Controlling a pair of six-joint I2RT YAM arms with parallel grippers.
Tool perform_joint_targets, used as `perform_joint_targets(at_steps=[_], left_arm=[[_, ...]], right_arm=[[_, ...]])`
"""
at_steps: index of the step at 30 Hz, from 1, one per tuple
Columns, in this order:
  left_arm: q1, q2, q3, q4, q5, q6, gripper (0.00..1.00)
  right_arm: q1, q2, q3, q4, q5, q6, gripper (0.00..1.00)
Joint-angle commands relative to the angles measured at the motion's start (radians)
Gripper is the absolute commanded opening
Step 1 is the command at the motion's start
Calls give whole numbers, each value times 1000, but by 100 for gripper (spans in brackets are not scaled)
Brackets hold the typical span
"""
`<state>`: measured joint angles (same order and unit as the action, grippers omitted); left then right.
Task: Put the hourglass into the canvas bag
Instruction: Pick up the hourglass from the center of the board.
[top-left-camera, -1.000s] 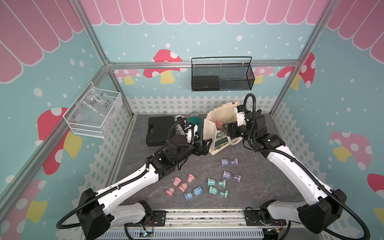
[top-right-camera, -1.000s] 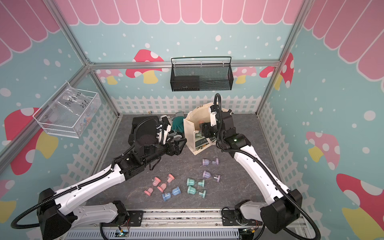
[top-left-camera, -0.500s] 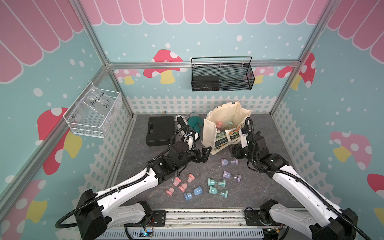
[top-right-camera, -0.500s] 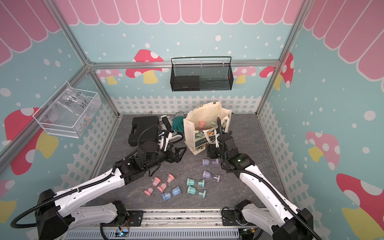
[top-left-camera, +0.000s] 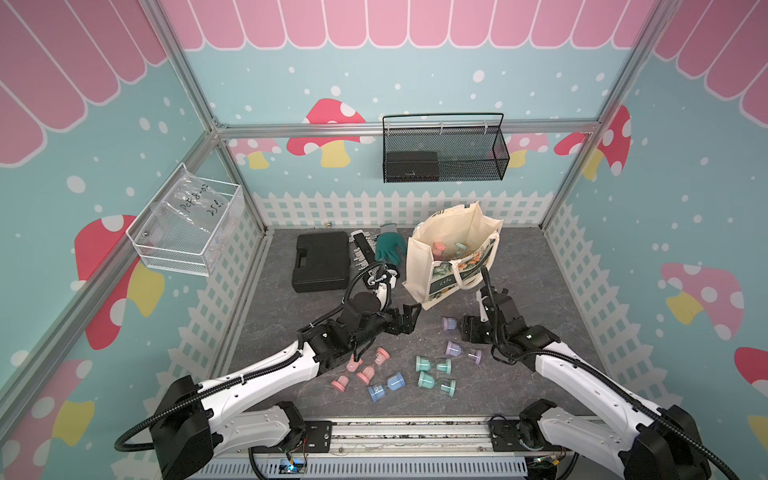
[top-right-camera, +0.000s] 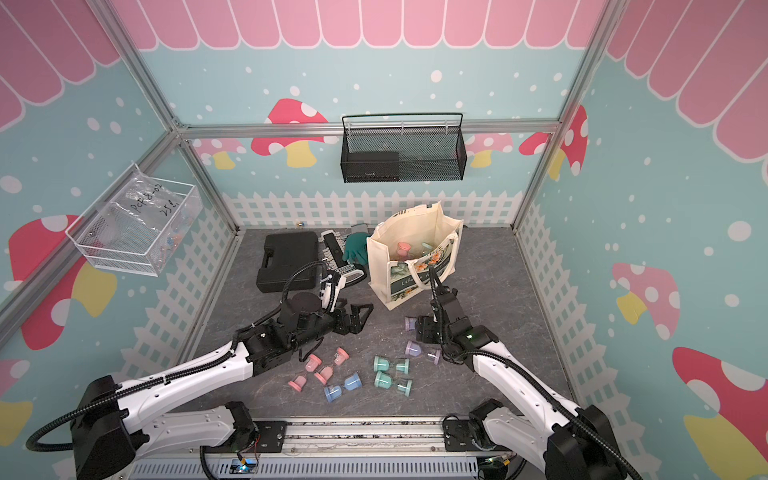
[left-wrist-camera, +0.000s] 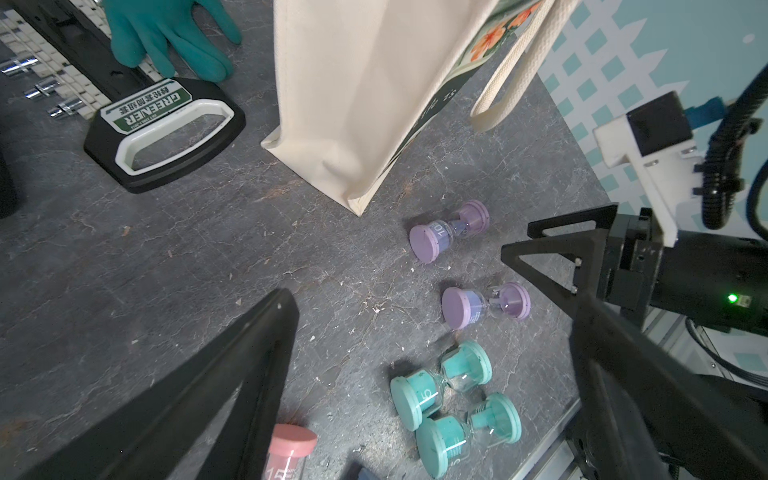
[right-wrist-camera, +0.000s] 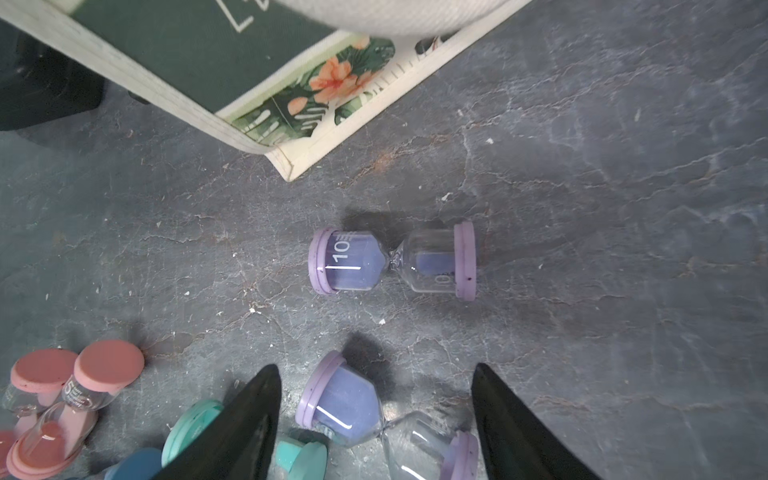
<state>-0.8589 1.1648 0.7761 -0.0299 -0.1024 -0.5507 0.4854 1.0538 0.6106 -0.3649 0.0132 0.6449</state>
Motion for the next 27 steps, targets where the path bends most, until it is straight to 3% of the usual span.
perform_joint_targets(at_steps=[1,7,15,19,27], left_arm=[[-5,-26,-14,29,-23,-20,99],[-5,-33,-16,29,-36,-11,99],[-5,-29,-5,25,-37,12,99],[-5,-34,-2,22,-51,35,100],[-3,-13,48,3,-45,84,99]], right_arm=[[9,36,-30,93,-44,24,74],[11,102,-70,194,-81,80,75],[16,173,-89,321,-73,340,74],[21,185,-94,355,-41,474,74],[27,239,-35,332,53,587,72]])
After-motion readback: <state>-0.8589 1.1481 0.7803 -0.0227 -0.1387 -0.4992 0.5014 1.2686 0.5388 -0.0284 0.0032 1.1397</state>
